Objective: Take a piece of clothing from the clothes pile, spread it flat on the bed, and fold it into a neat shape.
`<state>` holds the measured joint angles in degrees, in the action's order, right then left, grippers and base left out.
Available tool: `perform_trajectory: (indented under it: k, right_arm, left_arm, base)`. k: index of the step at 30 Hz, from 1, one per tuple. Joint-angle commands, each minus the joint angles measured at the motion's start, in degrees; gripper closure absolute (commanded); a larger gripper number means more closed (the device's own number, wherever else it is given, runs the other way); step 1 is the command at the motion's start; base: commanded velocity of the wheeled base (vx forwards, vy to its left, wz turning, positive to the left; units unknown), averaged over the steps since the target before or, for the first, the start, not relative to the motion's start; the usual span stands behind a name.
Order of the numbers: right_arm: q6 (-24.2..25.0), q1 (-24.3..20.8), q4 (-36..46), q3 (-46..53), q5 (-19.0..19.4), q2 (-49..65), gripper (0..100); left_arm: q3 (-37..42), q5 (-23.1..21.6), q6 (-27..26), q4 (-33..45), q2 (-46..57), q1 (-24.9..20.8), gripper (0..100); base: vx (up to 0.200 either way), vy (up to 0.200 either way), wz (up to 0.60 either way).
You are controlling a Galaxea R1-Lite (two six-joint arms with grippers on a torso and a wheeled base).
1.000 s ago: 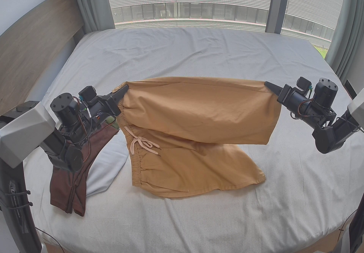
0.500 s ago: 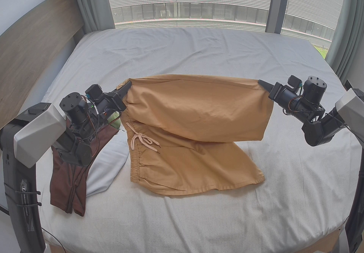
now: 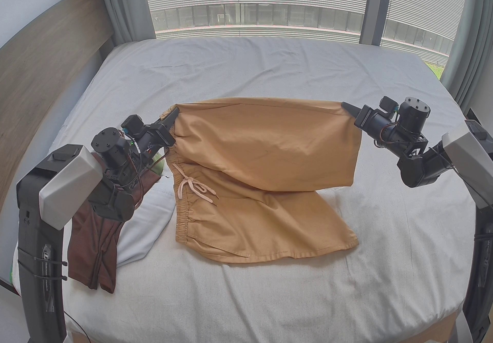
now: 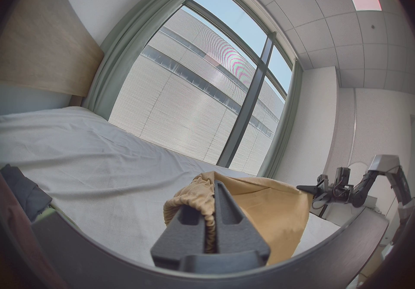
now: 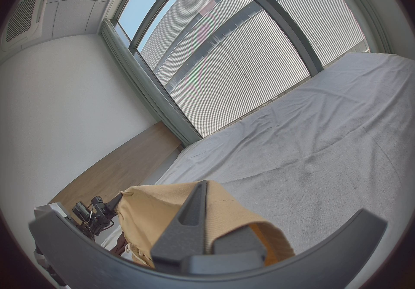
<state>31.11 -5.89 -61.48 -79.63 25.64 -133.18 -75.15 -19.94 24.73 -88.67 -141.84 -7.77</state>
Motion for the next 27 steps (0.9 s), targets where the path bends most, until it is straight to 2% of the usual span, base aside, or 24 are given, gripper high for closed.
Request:
perform_trajectory:
  k: [1, 27]
  right_arm:
    - [0.00, 0.00, 1.18, -3.43, 0.03, -3.40, 100]
    - [0.00, 0.09, 4.61, -18.63, -0.06, -14.03, 100]
  left_arm:
    - [-2.28, 0.08, 1.54, -0.01, -1.42, 0.03, 100]
    - [-8.87, -0.27, 4.88, 0.26, -6.96, 0.65, 100]
  base:
    - [0.000, 0.000, 0.00]
    - [0.000, 0.000, 0.00]
